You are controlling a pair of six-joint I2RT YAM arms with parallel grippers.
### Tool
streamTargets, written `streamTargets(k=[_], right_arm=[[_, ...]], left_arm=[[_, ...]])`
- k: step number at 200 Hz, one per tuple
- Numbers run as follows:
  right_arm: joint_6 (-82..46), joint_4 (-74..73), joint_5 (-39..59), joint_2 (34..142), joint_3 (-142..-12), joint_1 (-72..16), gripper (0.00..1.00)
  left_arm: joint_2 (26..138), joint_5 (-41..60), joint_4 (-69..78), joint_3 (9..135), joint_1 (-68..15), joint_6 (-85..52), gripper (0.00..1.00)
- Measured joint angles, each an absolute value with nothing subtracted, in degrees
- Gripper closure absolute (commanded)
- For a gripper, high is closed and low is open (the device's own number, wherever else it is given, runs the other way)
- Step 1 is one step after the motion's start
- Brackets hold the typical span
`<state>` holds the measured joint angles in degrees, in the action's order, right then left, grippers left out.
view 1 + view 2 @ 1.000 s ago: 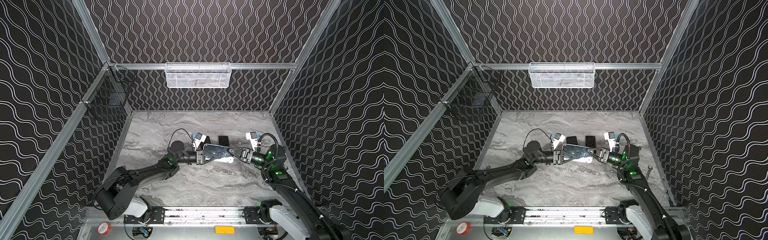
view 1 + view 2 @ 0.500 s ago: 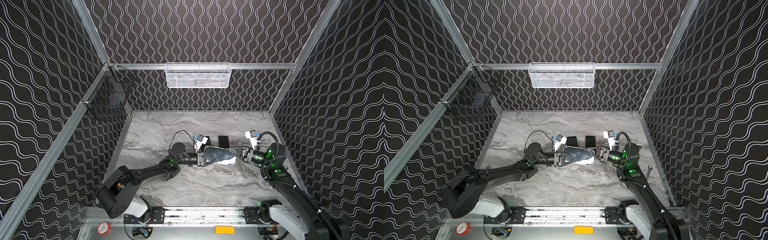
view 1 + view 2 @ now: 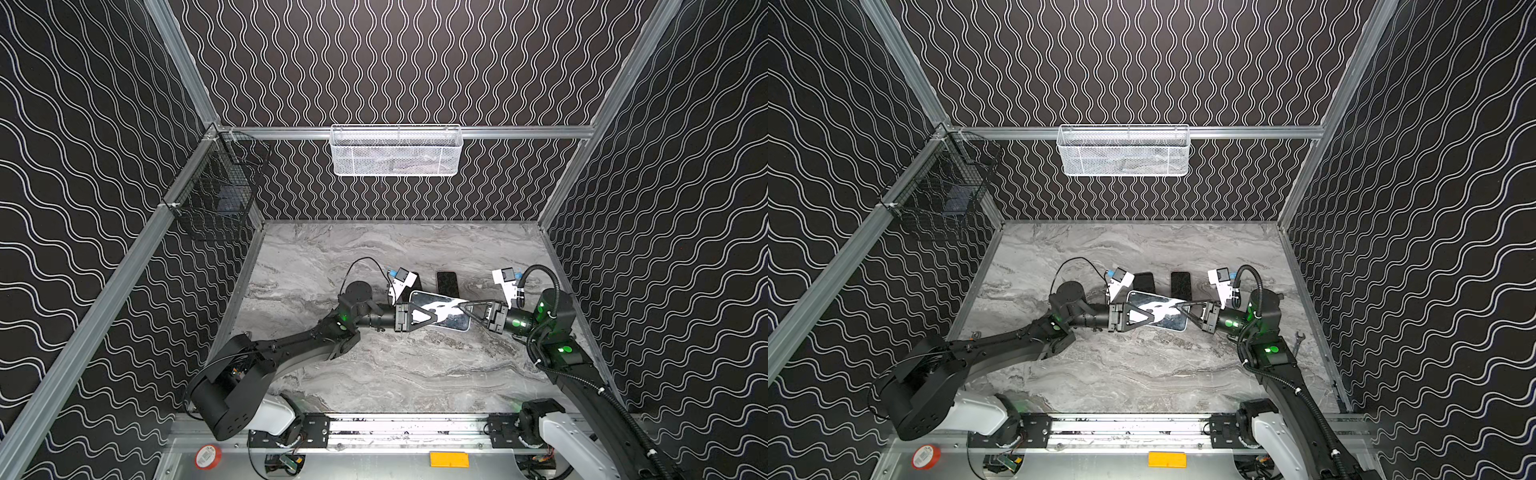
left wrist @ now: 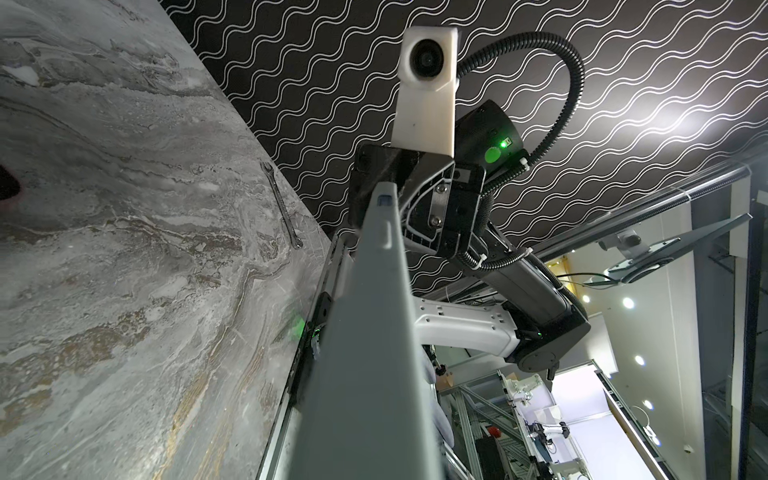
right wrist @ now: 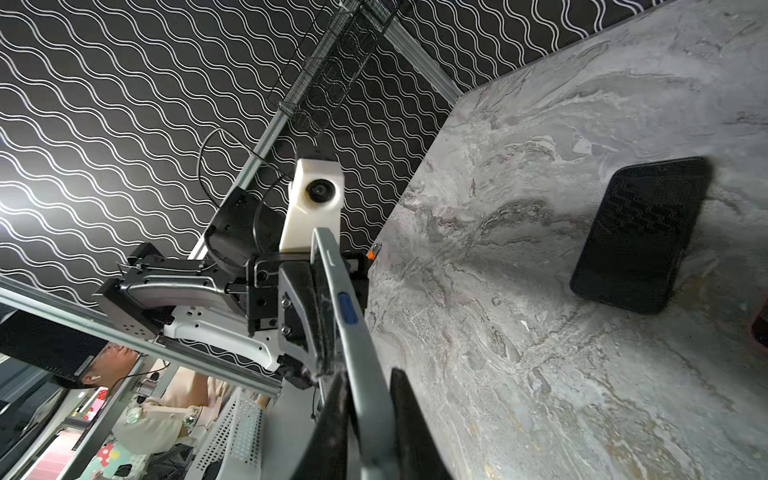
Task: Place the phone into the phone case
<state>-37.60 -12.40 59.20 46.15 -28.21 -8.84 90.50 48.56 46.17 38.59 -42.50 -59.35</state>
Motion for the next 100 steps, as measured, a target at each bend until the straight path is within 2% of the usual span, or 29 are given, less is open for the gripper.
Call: streamTargets(k=[24, 55, 65, 85, 100], right_arm=[[-38.0, -13.1, 60.0, 46.2, -28.2, -8.8, 1.00], [-36.3, -10.2, 59.4, 45.9, -29.5, -9.0, 1.00], [-34.9, -7.9, 58.7, 45.5, -30.4, -9.0, 0.91], [-32.1, -3.3, 57.0, 45.1, -32.6, -9.2, 0.62], [-29.5, 1.4, 52.7, 45.1, -34.0, -9.1, 0.52]], left_arm=[[90.0, 48.9, 45.7, 38.6, -42.4, -59.2, 1.00], [89.1, 48.5, 44.2, 38.6, -42.4, -58.1, 1.00], [88.6, 48.4, 43.6, 38.7, -42.5, -57.8, 1.00], [87.4, 47.9, 42.1, 39.3, -42.5, -56.2, 1.00], [86.6, 47.2, 40.1, 39.5, -41.9, -55.0, 1.00]])
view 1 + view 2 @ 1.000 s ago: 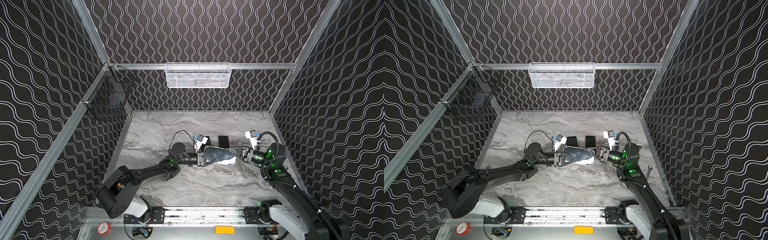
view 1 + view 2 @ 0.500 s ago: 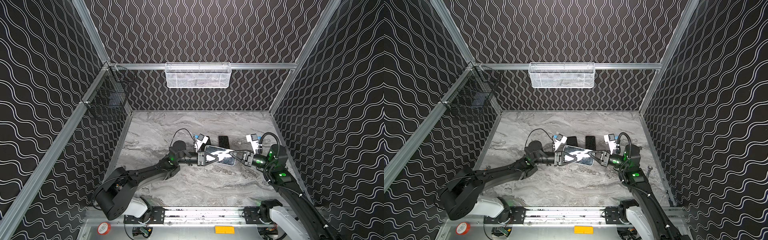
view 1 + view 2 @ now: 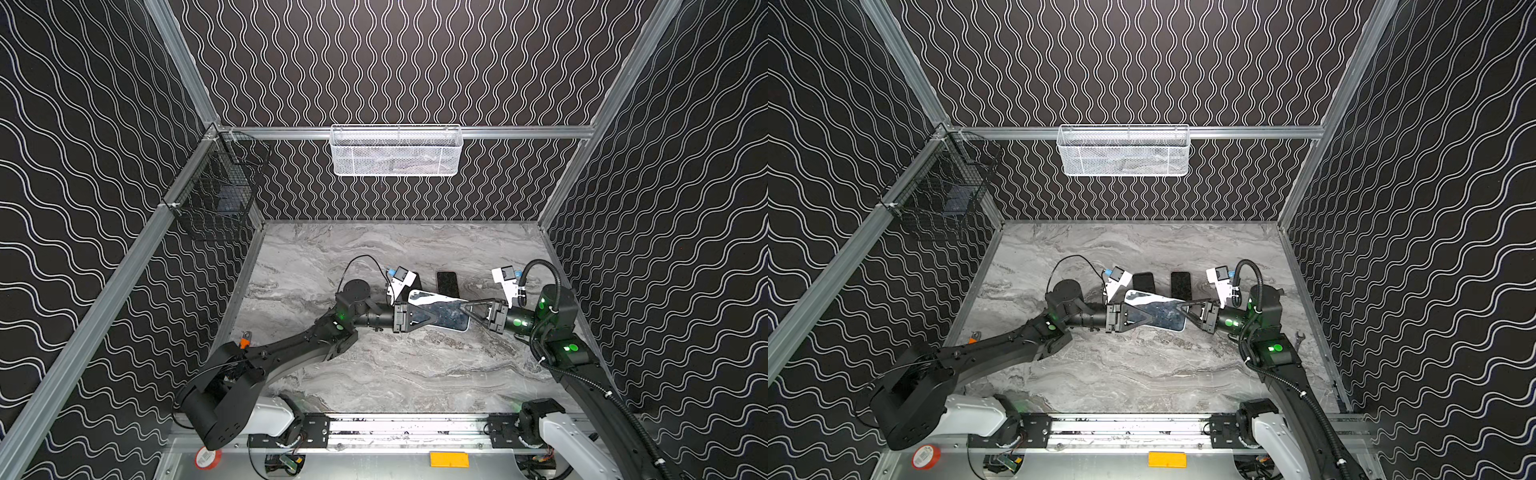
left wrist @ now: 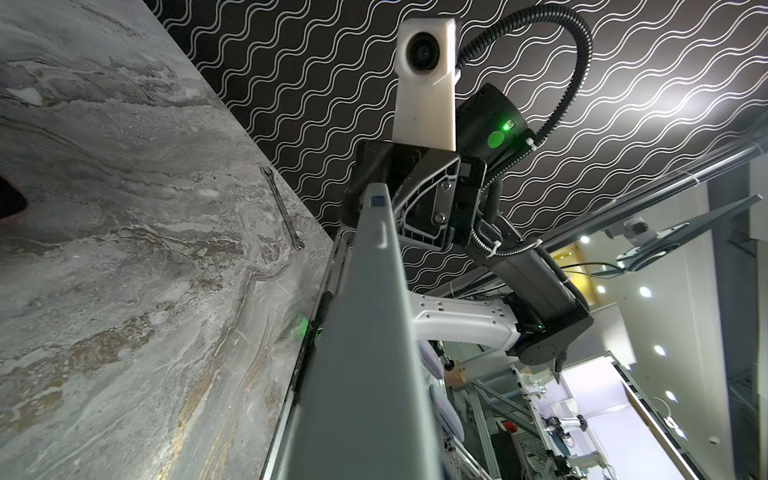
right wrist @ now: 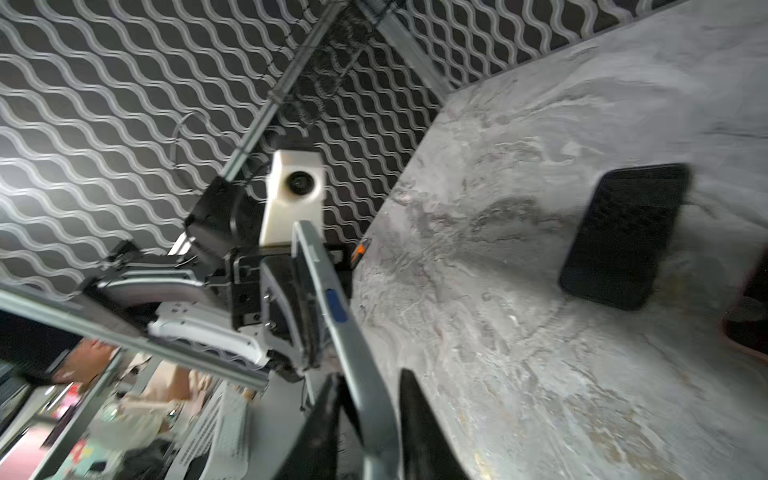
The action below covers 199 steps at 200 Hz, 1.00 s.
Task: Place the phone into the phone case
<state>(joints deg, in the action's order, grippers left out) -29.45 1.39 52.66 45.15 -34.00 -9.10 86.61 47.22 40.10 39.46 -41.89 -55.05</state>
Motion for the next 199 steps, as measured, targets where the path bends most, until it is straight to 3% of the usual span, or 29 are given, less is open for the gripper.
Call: streamTargets(k=[20, 46, 105, 138, 176, 199], right_arm=[[-26.3, 6.3, 51.6, 45.1, -36.8, -9.0, 0.43], [-23.4, 8.1, 54.3, 46.0, -40.3, -9.0, 0.40], [-18.4, 11.1, 58.2, 52.4, -48.7, -11.9, 0.32], [-15.9, 13.0, 59.8, 55.1, -51.0, -17.5, 0.31], [-14.5, 13.8, 60.3, 57.7, -50.7, -24.9, 0.37], [-14.6, 13.0, 60.7, 58.3, -49.3, -27.3, 0.54]], left_arm=[[86.2, 48.0, 37.5, 40.1, -39.4, -53.8, 1.00], [85.7, 54.0, 30.9, 43.8, -36.2, -50.5, 1.00], [83.2, 60.7, -6.5, 57.6, -35.7, -25.5, 1.00], [82.8, 62.1, -17.4, 59.3, -35.7, -17.9, 1.00], [82.8, 63.4, -20.1, 60.3, -35.7, -16.1, 1.00], [82.8, 63.9, -20.4, 60.6, -35.7, -16.1, 1.00]])
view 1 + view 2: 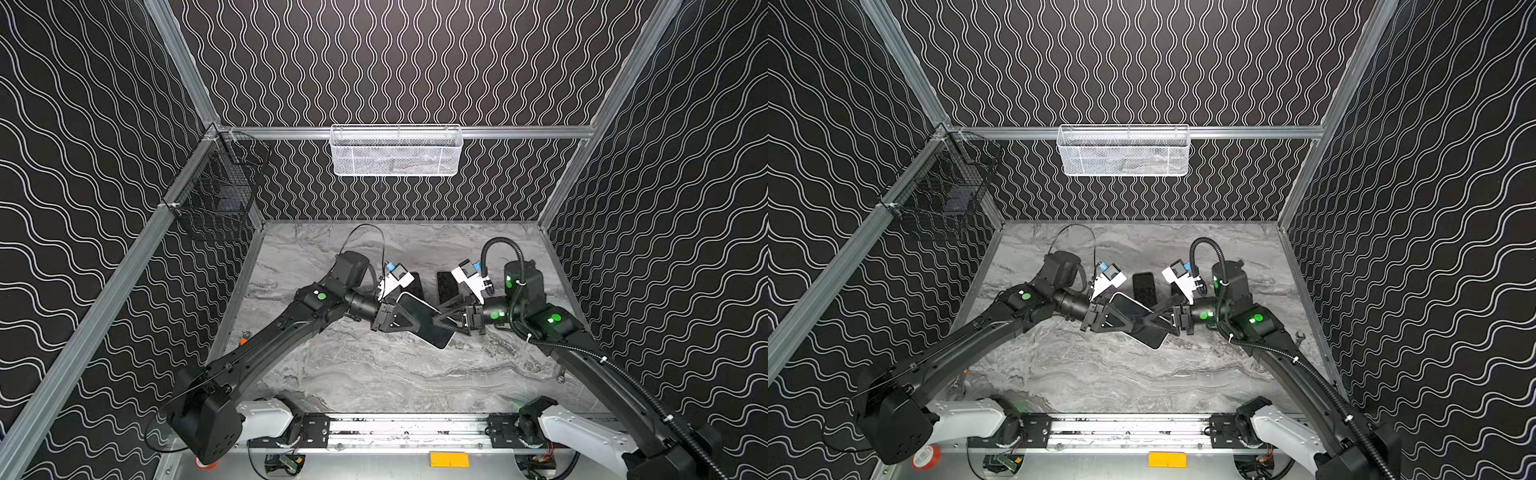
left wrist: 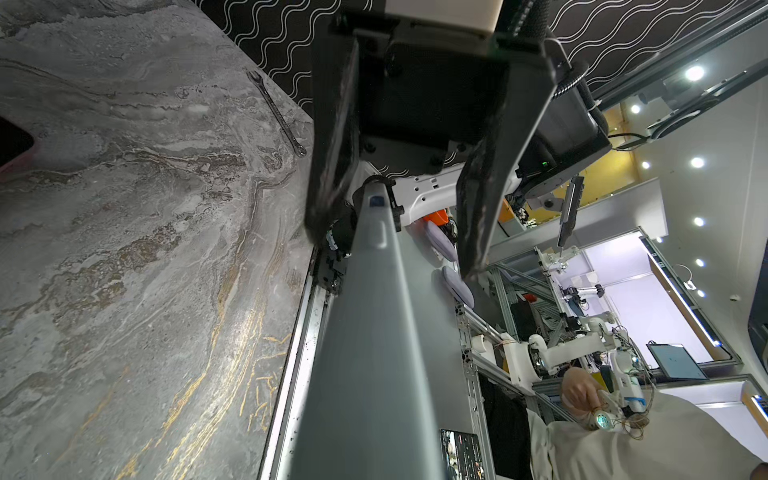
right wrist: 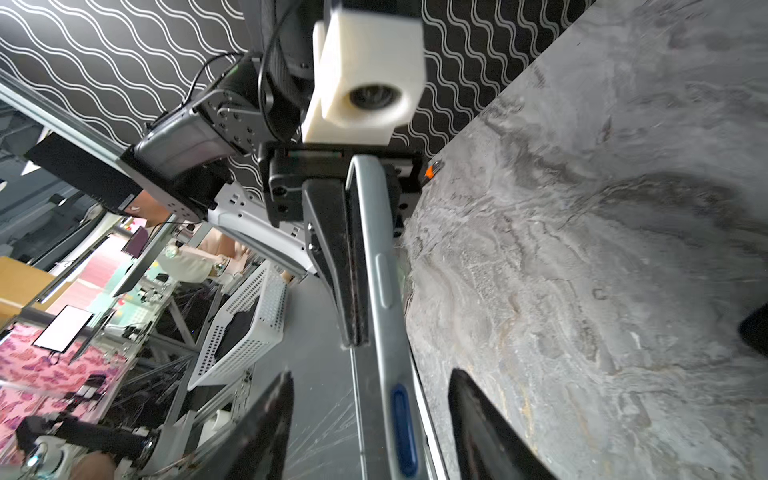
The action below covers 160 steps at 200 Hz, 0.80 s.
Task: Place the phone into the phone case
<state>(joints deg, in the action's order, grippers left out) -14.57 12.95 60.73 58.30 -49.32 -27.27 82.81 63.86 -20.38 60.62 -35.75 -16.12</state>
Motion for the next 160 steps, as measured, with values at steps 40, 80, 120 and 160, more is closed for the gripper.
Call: streamTargets(k=[40, 80, 120, 160], right_arm=[[-17.2, 8.4, 61.7, 59.5, -47.8, -28.0, 0.84], [-19.0, 5.2, 62.2, 61.1, -47.8, -28.1, 0.97], [-24.9, -0.1, 56.7, 63.0, -46.4, -28.1, 1.00], [-35.2, -10.7, 47.9, 68.3, -42.7, -29.3, 0.99]], left_arm=[[83.0, 65.1, -20.0, 60.5, -35.7, -16.1, 1.00], [82.7, 63.7, -17.0, 59.4, -34.8, -18.1, 0.56], [76.6, 53.4, -9.3, 53.9, -28.3, -26.3, 0.20], [63.9, 27.0, -12.7, 50.0, -23.5, -31.7, 0.02]])
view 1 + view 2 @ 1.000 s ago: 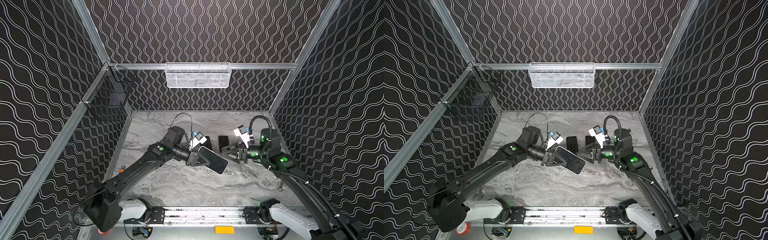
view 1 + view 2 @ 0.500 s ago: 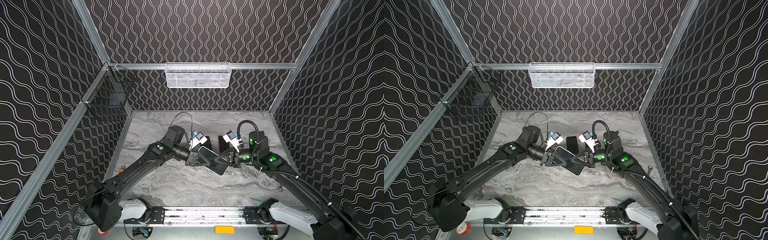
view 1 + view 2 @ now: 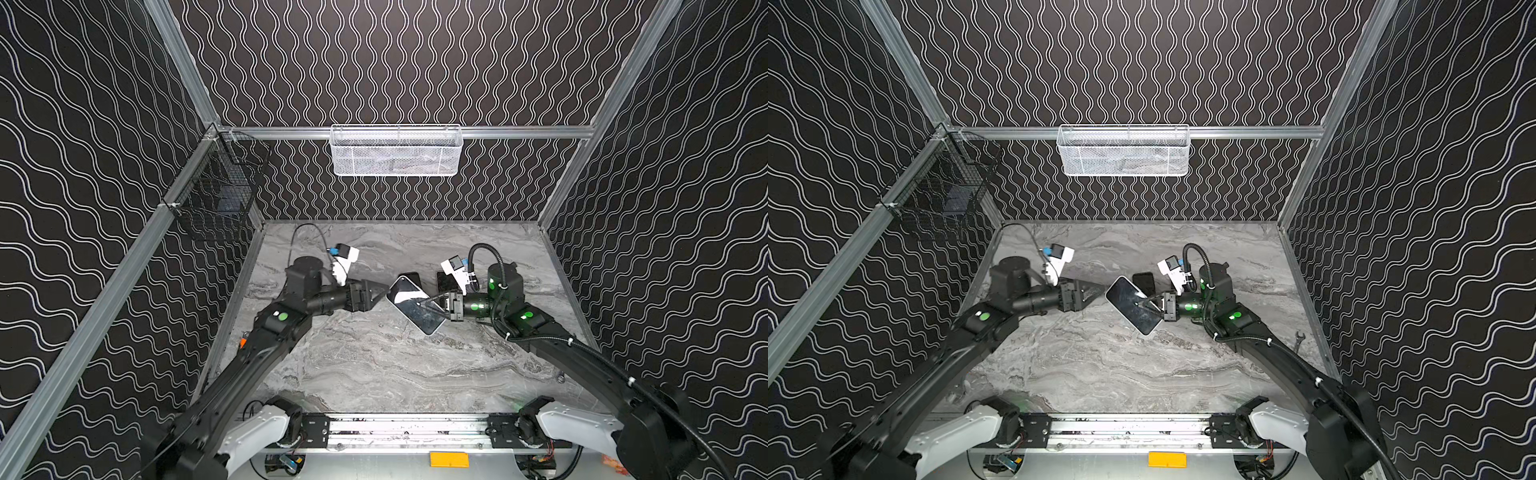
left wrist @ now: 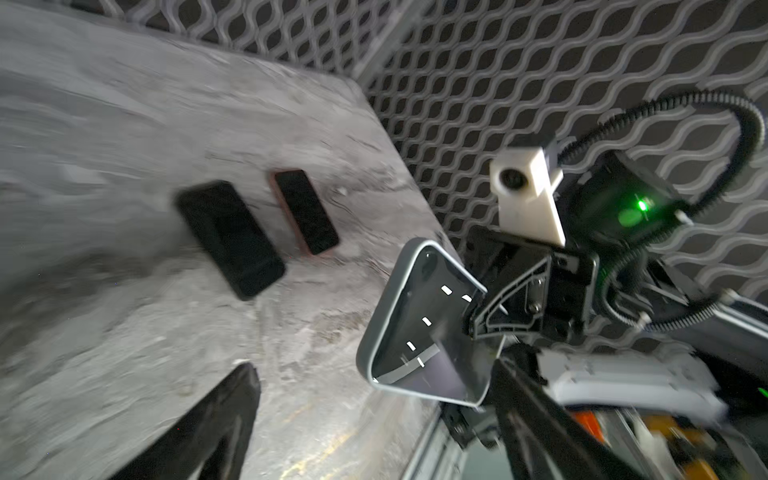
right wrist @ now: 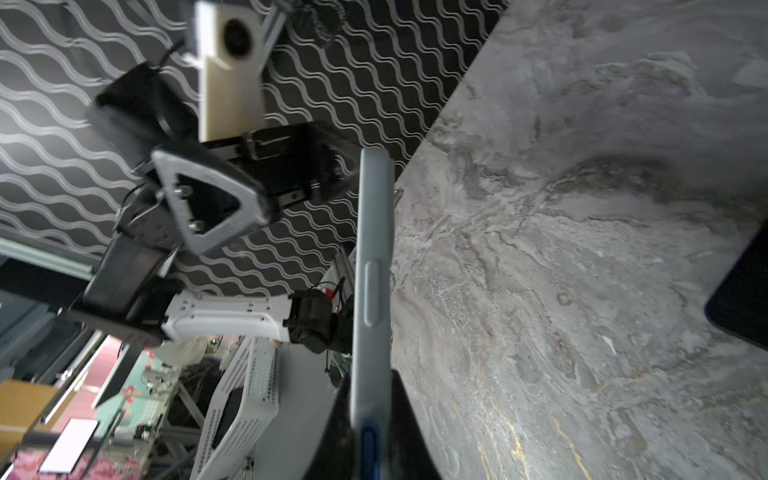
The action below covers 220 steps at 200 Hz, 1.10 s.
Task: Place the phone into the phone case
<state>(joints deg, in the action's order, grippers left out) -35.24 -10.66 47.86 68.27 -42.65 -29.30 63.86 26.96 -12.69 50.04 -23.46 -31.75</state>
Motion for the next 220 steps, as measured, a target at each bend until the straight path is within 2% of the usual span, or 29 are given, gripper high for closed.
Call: streamTargets(k=[34, 65, 99, 129, 165, 179, 202, 220], right_arm=[[-41.0, -15.6, 33.1, 78.0, -45.0, -34.7, 0.96], [-45.4, -19.4, 18.5, 91.9, -51.8, -39.2, 0.98], [-49.1, -21.6, 8.1, 105.7, -59.2, -41.6, 0.97], [-50.5, -22.1, 3.3, 114.6, -66.0, -43.3, 0.95], [-52.0, -23.6, 0.4, 119.4, -68.2, -44.6, 0.89], [-52.9, -25.1, -0.1, 120.5, -68.7, -44.7, 0.81], [-53.5, -25.3, -1.3, 121.5, -68.7, -45.0, 0.76], [-53.6, -25.4, -2.2, 121.5, -68.7, -45.6, 0.63]], left_arm=[[55.4, 6.7, -17.6, 45.8, -22.8, -36.6, 0.02], [54.8, -1.1, -20.7, 45.0, -22.8, -39.2, 0.02], [58.0, -6.3, -26.6, 48.6, -22.8, -40.3, 0.02], [57.3, -8.5, -29.1, 49.1, -22.8, -40.0, 0.02], [54.6, -10.8, -29.6, 48.0, -22.8, -39.9, 0.02], [54.3, -11.3, -29.6, 48.0, -22.8, -39.8, 0.02], [54.1, -12.0, -29.8, 48.0, -22.8, -39.8, 0.02], [54.0, -13.1, -30.5, 48.0, -22.8, -39.8, 0.02]])
